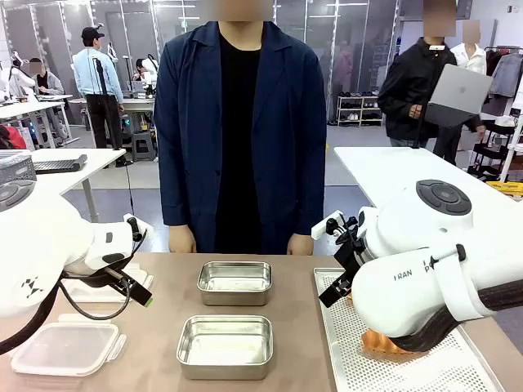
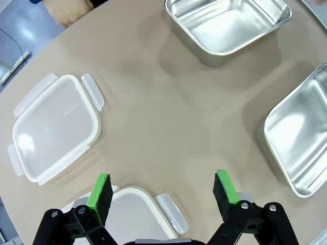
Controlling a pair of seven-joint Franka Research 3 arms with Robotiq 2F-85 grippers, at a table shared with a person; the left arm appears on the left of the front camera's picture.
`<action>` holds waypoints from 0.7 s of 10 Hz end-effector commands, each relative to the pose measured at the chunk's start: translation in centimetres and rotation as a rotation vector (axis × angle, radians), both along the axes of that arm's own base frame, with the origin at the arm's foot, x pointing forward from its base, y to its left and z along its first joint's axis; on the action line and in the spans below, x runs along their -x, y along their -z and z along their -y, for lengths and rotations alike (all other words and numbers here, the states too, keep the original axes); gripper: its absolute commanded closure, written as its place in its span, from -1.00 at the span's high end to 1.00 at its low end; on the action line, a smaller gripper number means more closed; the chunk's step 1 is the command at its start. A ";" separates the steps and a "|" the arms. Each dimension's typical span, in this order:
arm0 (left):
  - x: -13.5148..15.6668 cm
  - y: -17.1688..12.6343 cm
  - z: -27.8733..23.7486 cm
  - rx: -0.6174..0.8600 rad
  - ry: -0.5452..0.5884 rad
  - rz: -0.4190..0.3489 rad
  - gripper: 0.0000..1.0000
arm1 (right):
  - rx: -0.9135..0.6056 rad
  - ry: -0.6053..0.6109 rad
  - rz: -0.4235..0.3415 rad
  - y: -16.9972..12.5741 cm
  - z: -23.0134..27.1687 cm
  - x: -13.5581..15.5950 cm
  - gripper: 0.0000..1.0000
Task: Place the bread into the airtight container.
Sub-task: Pick up a Butter Roll and place it into an empty Airtight Container.
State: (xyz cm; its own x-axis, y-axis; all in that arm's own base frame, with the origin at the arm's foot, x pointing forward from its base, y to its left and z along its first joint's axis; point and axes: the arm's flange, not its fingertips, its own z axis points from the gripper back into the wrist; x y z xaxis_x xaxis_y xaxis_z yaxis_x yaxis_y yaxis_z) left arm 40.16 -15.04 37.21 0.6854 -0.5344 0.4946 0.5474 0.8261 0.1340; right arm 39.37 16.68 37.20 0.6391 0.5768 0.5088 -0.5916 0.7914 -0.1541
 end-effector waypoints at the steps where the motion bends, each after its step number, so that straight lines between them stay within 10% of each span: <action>1: 0.0 0.0 0.0 0.000 0.000 0.000 1.00 | -0.003 0.003 -0.001 0.0 0.0 0.0 1.00; 4: -0.3 -2.6 -0.2 -0.001 -0.006 0.004 1.00 | -0.056 -0.004 -0.029 -4.7 0.6 -0.8 1.00; 7: 0.1 -15.6 -1.9 0.068 0.022 -0.083 1.00 | -0.085 -0.021 -0.105 -17.5 4.2 -0.2 1.00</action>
